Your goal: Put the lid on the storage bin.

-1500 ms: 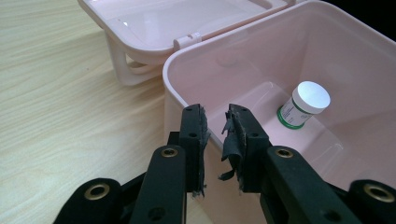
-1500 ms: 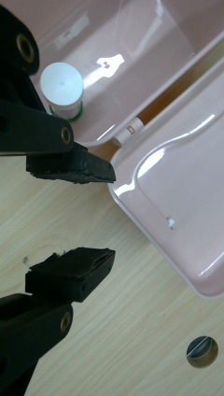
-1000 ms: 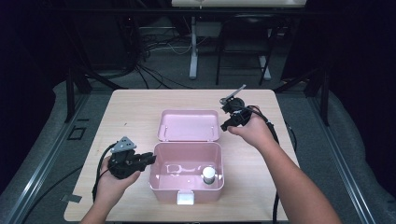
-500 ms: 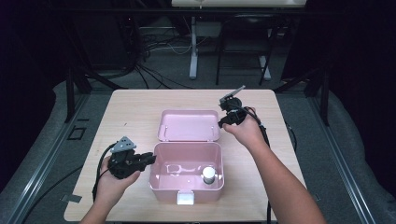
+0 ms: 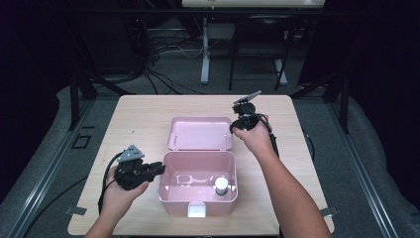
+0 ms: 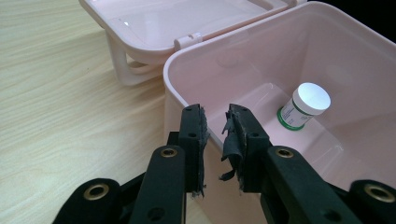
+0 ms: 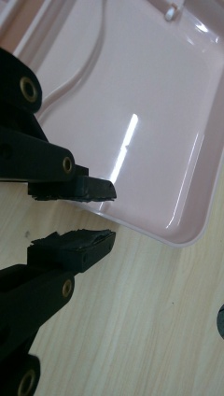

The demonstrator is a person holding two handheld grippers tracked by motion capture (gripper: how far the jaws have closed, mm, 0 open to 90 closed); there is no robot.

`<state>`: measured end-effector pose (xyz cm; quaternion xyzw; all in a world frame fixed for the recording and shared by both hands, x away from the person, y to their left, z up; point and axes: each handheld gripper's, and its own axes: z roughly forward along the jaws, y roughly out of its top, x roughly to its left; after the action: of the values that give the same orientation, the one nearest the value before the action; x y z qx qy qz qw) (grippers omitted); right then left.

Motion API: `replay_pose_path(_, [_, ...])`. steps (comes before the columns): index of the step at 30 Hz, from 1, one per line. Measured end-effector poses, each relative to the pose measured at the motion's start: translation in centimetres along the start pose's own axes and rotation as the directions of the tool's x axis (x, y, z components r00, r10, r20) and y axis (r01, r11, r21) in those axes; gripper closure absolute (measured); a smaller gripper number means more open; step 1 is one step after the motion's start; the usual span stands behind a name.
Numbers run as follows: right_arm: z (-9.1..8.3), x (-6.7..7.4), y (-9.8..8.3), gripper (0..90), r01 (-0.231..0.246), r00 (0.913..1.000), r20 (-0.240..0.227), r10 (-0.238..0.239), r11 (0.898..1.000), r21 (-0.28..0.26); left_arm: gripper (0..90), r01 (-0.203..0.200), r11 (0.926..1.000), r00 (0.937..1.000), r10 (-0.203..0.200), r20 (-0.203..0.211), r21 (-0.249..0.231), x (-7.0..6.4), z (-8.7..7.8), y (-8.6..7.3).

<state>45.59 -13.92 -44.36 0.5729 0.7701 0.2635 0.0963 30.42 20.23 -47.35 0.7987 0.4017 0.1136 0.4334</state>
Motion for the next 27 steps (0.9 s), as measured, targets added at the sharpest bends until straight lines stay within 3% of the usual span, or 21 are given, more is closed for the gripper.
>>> replay_pose_path(15, [1.9, -0.4, 0.7, 76.1, -0.092, 0.9956, 0.023, 0.091, 0.996, 0.023, 76.1, 0.002, 1.0, 1.0, -0.002, 0.001, -0.003, 0.0, 0.0, 0.0])
replay_pose_path(27, [3.3, -0.1, 1.0, 78.3, -0.12, 0.9923, 0.035, 0.119, 0.992, 0.029, 76.1, 0.002, 1.0, 1.0, -0.002, 0.003, -0.005, 0.0, 0.0, 0.0])
